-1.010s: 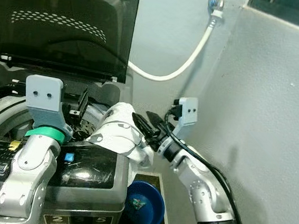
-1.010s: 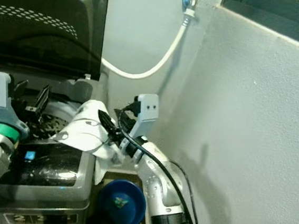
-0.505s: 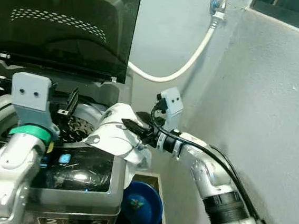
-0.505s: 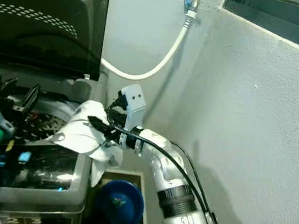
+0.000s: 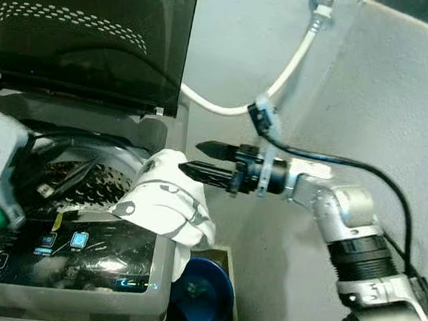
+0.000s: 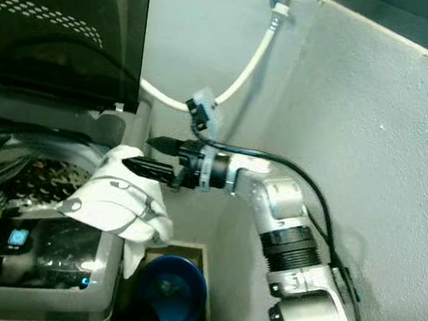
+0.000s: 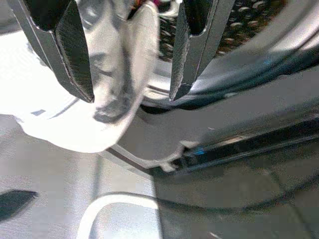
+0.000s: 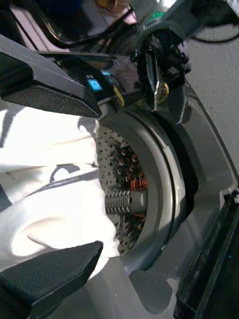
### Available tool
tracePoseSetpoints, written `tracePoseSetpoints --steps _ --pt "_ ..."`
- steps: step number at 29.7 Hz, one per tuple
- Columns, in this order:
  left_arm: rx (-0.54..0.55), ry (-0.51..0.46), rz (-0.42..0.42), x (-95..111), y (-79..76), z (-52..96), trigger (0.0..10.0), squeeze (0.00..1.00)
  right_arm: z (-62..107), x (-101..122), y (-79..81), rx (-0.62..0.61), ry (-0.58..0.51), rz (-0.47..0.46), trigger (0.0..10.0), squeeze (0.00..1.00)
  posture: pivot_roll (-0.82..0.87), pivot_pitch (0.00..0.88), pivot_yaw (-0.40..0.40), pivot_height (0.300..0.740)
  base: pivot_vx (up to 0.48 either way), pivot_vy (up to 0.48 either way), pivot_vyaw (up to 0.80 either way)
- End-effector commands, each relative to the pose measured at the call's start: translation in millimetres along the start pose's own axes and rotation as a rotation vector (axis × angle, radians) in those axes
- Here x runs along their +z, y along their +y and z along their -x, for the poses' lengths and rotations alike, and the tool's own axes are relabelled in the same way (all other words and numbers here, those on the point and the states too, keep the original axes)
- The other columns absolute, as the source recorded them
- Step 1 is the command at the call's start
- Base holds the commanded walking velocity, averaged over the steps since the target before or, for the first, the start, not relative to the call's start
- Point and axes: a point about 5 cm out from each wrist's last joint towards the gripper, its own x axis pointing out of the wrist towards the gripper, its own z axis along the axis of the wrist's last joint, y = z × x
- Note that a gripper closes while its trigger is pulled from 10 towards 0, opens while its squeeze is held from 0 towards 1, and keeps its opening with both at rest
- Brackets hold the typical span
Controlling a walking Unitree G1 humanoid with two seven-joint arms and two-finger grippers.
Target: Clothes washing
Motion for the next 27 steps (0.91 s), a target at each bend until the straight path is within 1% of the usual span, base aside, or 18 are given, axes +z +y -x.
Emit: tracePoseSetpoints --steps 1,5,6,7,8,10,11,12,13,15,16,19,22,23,24,25,26,27 --pt "-0.051 0.021 -0.001 0.9 -4.2 3.6 10.0 0.00 5.2 2.5 3.5 0.048 0.043 0.038 10.0 1.00 0.05 0.046 -0.100 0.740 0.000 0.000 0.00" --pt "-0.067 0.069 -0.020 -2.4 -4.1 8.0 10.0 0.00 11.5 -8.0 5.2 0.084 0.145 0.082 10.0 1.00 0.05 0.046 -0.101 0.740 0.000 0.000 0.00" --pt "-0.063 0.083 -0.032 -3.2 -3.0 9.2 10.0 0.00 11.5 -15.3 5.6 0.084 0.194 0.101 10.0 1.00 0.05 0.045 -0.101 0.740 0.000 0.000 0.00" --pt "-0.063 0.083 -0.032 -3.2 -3.0 9.2 10.0 0.00 11.5 -15.3 5.6 0.084 0.194 0.101 10.0 1.00 0.05 0.045 -0.101 0.740 0.000 0.000 0.00" --pt "-0.056 0.095 -0.051 -3.9 -1.7 9.9 10.0 0.00 9.7 -23.1 7.0 0.086 0.236 0.119 10.0 1.00 0.05 0.044 -0.100 0.740 0.000 0.000 0.00" --pt "-0.053 0.102 -0.061 -4.1 -0.8 10.4 10.0 0.00 8.3 -27.7 7.9 0.087 0.260 0.129 10.0 1.00 0.05 0.044 -0.100 0.740 0.000 0.000 0.00" --pt "-0.036 0.099 -0.071 -3.5 1.1 10.9 10.0 0.00 3.2 -34.5 9.4 0.084 0.282 0.136 10.0 0.00 0.05 0.043 -0.100 0.740 0.000 0.000 0.00" --pt "-0.036 0.099 -0.071 -3.5 1.1 10.9 10.0 0.00 3.2 -34.5 9.4 0.084 0.282 0.136 10.0 0.00 0.05 0.043 -0.100 0.740 0.000 0.000 0.00" --pt "-0.015 0.090 -0.082 -3.0 3.1 10.3 10.0 0.00 -2.5 -40.1 9.7 0.070 0.289 0.146 10.0 0.00 0.05 0.042 -0.101 0.740 0.000 0.000 0.00" --pt "-0.015 0.090 -0.082 -3.0 3.1 10.3 10.0 0.00 -2.5 -40.1 9.7 0.070 0.289 0.146 10.0 0.00 0.05 0.042 -0.101 0.740 0.000 0.000 0.00" --pt "0.009 0.054 -0.052 -3.0 2.1 3.8 10.0 0.00 -9.8 -44.3 8.4 0.033 0.269 0.134 10.0 0.00 0.05 0.042 -0.103 0.740 0.000 0.000 0.00" --pt "0.007 0.035 -0.031 -2.7 -0.6 -0.7 10.0 0.00 -10.6 -43.7 7.6 0.024 0.256 0.126 10.0 0.00 0.05 0.042 -0.103 0.740 0.000 0.000 0.00" --pt "0.000 -0.046 0.063 -1.1 -10.2 -19.4 10.0 0.00 -2.5 -34.6 4.9 0.008 0.235 0.140 10.0 0.00 0.05 0.042 -0.107 0.740 0.000 0.000 0.00" --pt "0.001 -0.062 0.085 -1.8 -12.9 -28.6 10.0 0.00 2.4 -28.8 1.0 -0.036 0.209 0.144 10.0 0.00 0.05 0.041 -0.105 0.740 0.000 0.000 0.00" --pt "0.001 -0.067 0.093 -2.4 -14.2 -34.2 10.0 0.00 5.6 -25.3 -1.7 -0.067 0.191 0.146 10.0 0.00 0.05 0.041 -0.105 0.740 0.000 0.000 0.00" --pt "0.002 -0.046 0.090 -6.1 -16.1 -43.4 10.0 0.00 10.0 -19.6 -6.6 -0.131 0.155 0.146 10.0 0.00 0.04 0.041 -0.098 0.740 0.000 0.000 0.00" --pt "0.002 -0.046 0.090 -6.1 -16.1 -43.4 10.0 0.00 10.0 -19.6 -6.6 -0.131 0.155 0.146 10.0 0.00 0.04 0.041 -0.098 0.740 0.000 0.000 0.00" --pt "0.008 -0.022 0.095 -10.0 -17.6 -51.6 10.0 0.00 13.9 -15.2 -10.5 -0.184 0.122 0.141 10.0 0.00 0.04 0.041 -0.098 0.740 0.000 0.000 0.00"
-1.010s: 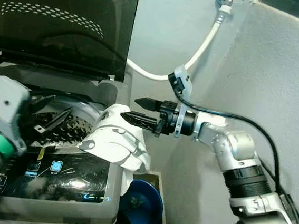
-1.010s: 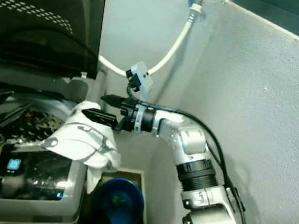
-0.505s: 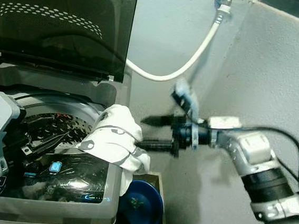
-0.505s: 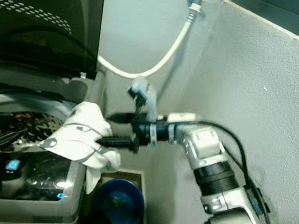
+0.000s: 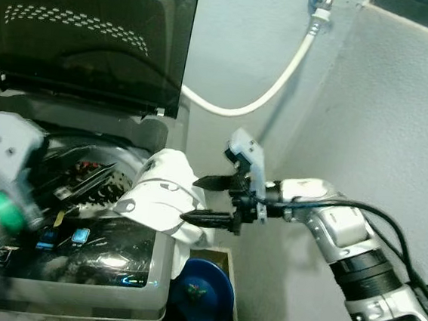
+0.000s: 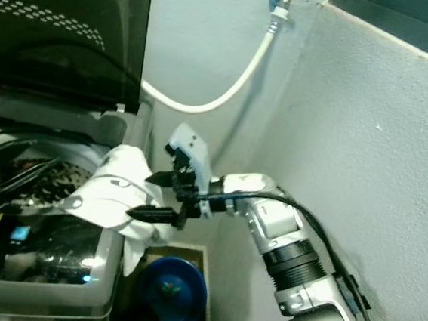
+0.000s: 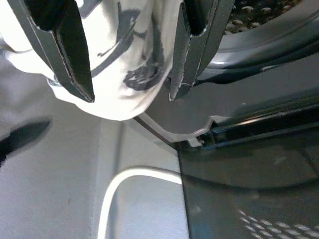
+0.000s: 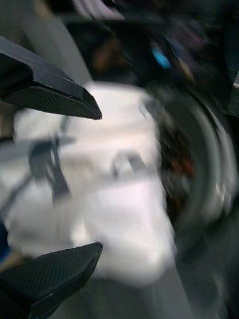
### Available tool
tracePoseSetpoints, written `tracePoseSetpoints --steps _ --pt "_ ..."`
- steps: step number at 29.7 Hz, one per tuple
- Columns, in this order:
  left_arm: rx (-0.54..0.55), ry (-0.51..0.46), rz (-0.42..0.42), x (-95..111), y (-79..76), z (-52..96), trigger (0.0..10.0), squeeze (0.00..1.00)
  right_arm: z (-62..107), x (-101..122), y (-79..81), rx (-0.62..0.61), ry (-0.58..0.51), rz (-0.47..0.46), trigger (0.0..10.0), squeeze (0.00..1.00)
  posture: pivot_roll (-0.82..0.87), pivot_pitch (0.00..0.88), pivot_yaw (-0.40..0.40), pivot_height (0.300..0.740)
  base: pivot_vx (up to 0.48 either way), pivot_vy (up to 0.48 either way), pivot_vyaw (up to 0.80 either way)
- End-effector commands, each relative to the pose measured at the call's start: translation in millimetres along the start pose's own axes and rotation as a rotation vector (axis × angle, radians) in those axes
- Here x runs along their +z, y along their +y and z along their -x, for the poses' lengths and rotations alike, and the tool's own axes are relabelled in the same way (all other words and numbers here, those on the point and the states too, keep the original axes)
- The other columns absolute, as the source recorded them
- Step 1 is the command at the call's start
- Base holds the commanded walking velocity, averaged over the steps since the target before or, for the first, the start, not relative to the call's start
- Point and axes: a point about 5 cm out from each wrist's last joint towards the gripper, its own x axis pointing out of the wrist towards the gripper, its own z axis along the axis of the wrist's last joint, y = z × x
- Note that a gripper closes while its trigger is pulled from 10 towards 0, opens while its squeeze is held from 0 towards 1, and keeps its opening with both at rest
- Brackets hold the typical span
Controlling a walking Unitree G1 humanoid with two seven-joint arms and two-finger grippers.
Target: Clothes washing
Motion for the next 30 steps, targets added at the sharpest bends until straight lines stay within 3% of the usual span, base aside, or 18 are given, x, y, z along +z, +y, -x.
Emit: tracePoseSetpoints --steps 1,2,5,8,13,19,20,24,28,30 --pt "0.017 0.075 0.003 -14.2 -2.3 -11.3 10.0 0.24 10.4 7.2 -10.5 -0.103 -0.050 -0.011 10.0 0.00 0.03 0.041 -0.092 0.740 0.000 0.000 0.00" --pt "0.041 0.109 -0.001 -19.1 -1.3 -18.9 10.0 1.00 13.5 7.9 -13.7 -0.148 -0.068 -0.023 10.0 0.00 0.03 0.041 -0.088 0.740 0.000 0.000 0.00" --pt "0.028 0.151 0.031 -24.8 -4.2 -35.5 10.0 1.00 19.4 5.7 -18.7 -0.227 -0.076 -0.036 10.0 0.00 0.02 0.043 -0.072 0.740 0.000 0.000 0.00" --pt "0.028 0.169 0.035 -26.0 -5.0 -42.0 10.0 1.00 21.9 4.1 -20.2 -0.255 -0.077 -0.047 10.0 0.00 0.02 0.043 -0.072 0.740 0.000 0.000 0.00" --pt "-0.025 0.175 0.067 -14.2 -7.9 -68.8 10.0 1.00 33.2 0.6 -24.4 -0.347 -0.081 -0.069 10.0 0.00 0.01 0.046 -0.056 0.740 0.000 0.000 0.00" --pt "-0.090 0.154 0.094 -5.7 -13.7 -75.8 10.0 1.00 36.0 1.4 -23.4 -0.369 -0.090 -0.070 10.0 0.00 0.01 0.052 -0.038 0.740 0.000 0.000 0.00" --pt "-0.103 0.174 0.120 -7.2 -15.3 -75.6 10.0 0.00 35.8 1.8 -22.4 -0.369 -0.093 -0.068 10.0 0.00 0.01 0.052 -0.041 0.740 0.000 0.000 0.00" --pt "-0.117 0.199 0.143 -10.1 -17.3 -74.6 10.0 0.00 35.2 2.0 -21.3 -0.365 -0.094 -0.064 10.0 0.00 0.01 0.052 -0.043 0.740 0.000 0.000 0.00" --pt "-0.167 0.347 0.147 -30.9 -27.4 -67.8 10.0 0.00 30.6 1.9 -16.7 -0.356 -0.091 -0.057 10.0 0.00 0.02 0.048 -0.042 0.740 0.000 0.000 0.00" --pt "-0.174 0.365 0.135 -33.3 -28.2 -67.1 10.0 0.00 29.9 2.0 -16.1 -0.355 -0.091 -0.057 10.0 0.00 0.02 0.048 -0.042 0.740 0.000 0.000 0.00"
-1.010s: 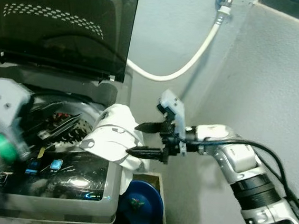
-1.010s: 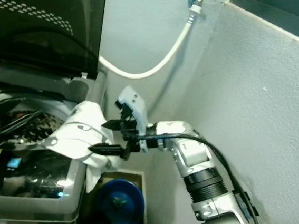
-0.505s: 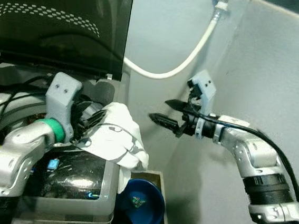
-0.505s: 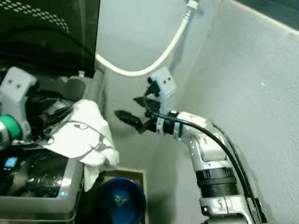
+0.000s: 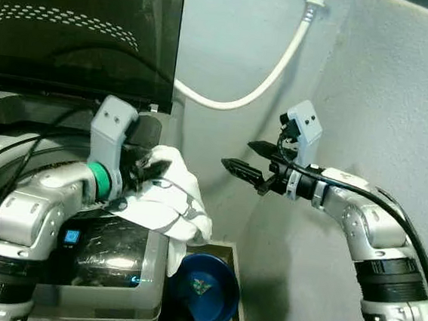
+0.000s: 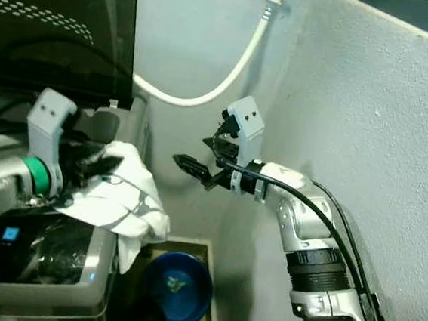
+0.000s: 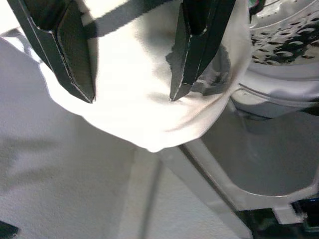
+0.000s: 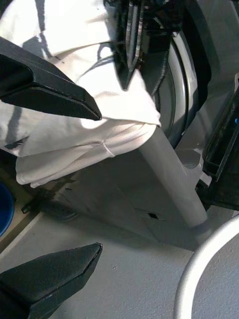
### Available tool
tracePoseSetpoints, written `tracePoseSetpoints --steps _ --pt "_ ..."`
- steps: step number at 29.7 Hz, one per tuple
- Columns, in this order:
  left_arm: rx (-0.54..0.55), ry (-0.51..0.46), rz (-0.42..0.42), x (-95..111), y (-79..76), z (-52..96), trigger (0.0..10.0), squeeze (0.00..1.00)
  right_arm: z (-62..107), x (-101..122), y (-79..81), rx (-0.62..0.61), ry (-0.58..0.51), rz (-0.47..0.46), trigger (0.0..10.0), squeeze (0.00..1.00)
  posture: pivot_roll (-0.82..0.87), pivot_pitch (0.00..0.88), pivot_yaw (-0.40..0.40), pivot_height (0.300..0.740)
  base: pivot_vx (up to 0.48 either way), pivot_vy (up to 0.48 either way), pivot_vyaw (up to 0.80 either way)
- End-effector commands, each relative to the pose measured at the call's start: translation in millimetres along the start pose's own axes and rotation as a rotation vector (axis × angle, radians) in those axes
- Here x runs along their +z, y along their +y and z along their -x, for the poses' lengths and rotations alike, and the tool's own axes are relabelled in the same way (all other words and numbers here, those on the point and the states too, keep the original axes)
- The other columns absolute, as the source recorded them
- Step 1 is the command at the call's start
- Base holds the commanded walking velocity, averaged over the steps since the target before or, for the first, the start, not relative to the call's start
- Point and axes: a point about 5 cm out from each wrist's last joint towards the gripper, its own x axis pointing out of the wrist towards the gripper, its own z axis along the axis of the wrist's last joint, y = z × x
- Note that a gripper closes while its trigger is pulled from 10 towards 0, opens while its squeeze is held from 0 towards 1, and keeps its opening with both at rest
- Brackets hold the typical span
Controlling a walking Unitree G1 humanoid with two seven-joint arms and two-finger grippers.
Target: Clothes washing
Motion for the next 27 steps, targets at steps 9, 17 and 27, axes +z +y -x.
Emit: tracePoseSetpoints --steps 9,17,27 --pt "-0.070 0.171 0.018 -25.2 -7.1 -0.3 10.0 0.00 -1.7 -5.3 9.8 0.011 0.010 -0.001 10.0 0.00 0.02 0.043 -0.032 0.740 0.000 0.000 0.00" --pt "-0.071 0.218 0.025 -30.6 -5.7 2.8 1.2 0.00 -2.2 -5.1 14.2 0.014 -0.001 -0.003 10.0 0.00 0.03 0.033 -0.027 0.740 0.000 0.000 0.00" --pt "-0.036 0.207 0.007 -26.8 0.7 7.1 0.0 0.00 -4.2 -4.4 15.1 0.018 -0.007 0.000 10.0 0.00 0.03 0.033 -0.035 0.740 0.000 0.000 0.00"
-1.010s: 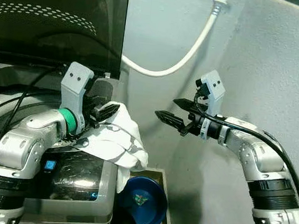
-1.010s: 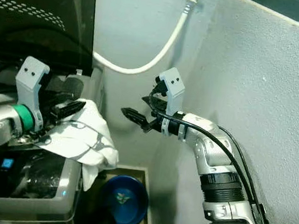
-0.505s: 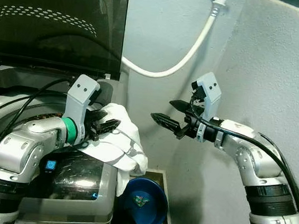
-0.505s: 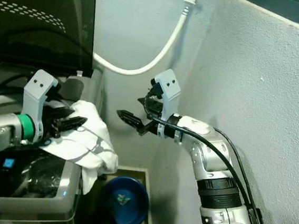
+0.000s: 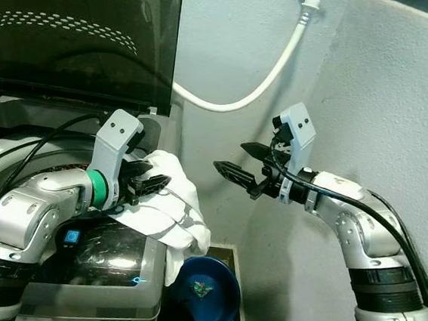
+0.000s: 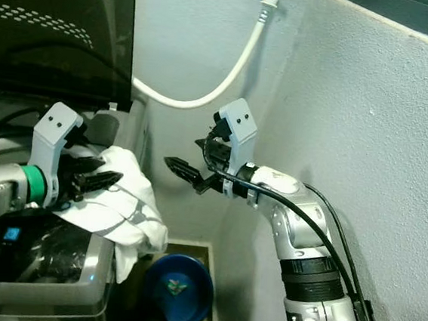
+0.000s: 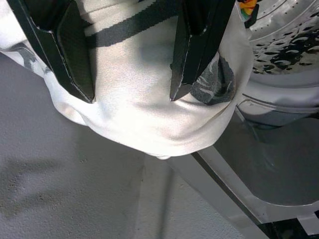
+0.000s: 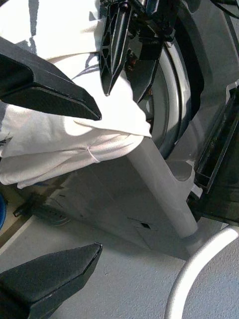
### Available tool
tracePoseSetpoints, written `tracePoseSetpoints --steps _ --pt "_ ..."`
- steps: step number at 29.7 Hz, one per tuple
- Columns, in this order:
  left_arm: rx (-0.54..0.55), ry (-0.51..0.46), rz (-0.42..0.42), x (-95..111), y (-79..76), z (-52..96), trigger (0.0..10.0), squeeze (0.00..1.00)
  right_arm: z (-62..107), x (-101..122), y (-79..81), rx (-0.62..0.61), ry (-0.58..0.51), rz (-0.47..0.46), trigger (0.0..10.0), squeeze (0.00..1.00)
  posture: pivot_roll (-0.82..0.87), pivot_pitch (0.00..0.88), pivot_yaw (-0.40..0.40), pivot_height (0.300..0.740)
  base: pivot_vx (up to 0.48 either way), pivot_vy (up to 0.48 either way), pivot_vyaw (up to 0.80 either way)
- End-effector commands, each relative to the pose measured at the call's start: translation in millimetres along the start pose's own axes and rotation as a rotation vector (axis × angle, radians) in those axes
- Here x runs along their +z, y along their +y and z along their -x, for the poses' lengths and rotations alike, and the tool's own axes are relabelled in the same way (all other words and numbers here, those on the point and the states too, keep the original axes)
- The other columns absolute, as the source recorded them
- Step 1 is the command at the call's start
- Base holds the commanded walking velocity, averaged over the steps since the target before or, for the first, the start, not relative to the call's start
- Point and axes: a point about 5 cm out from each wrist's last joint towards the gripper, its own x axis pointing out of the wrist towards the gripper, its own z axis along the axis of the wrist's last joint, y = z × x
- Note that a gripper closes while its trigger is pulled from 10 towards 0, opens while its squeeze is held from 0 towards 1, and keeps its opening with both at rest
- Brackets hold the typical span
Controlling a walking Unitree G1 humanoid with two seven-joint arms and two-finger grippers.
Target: Clothes washing
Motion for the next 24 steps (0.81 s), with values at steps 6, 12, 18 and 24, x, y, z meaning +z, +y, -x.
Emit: tracePoseSetpoints --steps 6,12,18,24 --pt "0.040 0.085 0.040 -18.0 5.4 2.1 0.0 0.00 -2.0 -2.2 2.8 0.007 0.005 -0.001 10.0 0.00 0.04 0.036 -0.039 0.740 0.000 0.000 0.00" --pt "0.080 0.031 0.020 -8.2 11.1 4.2 0.0 0.00 -2.6 -1.7 3.8 0.015 -0.004 -0.012 10.0 0.00 0.04 0.038 -0.038 0.740 0.000 0.000 0.00" --pt "0.050 -0.242 0.035 30.3 7.3 11.3 0.0 0.00 -1.5 2.4 4.5 0.023 -0.038 -0.043 10.0 0.00 0.04 0.040 -0.035 0.740 0.000 0.000 0.00" --pt "0.016 -0.394 0.058 54.4 5.4 19.3 0.0 0.00 -1.6 4.3 4.5 0.024 -0.054 -0.063 10.0 0.00 0.04 0.043 -0.034 0.740 0.000 0.000 0.00"
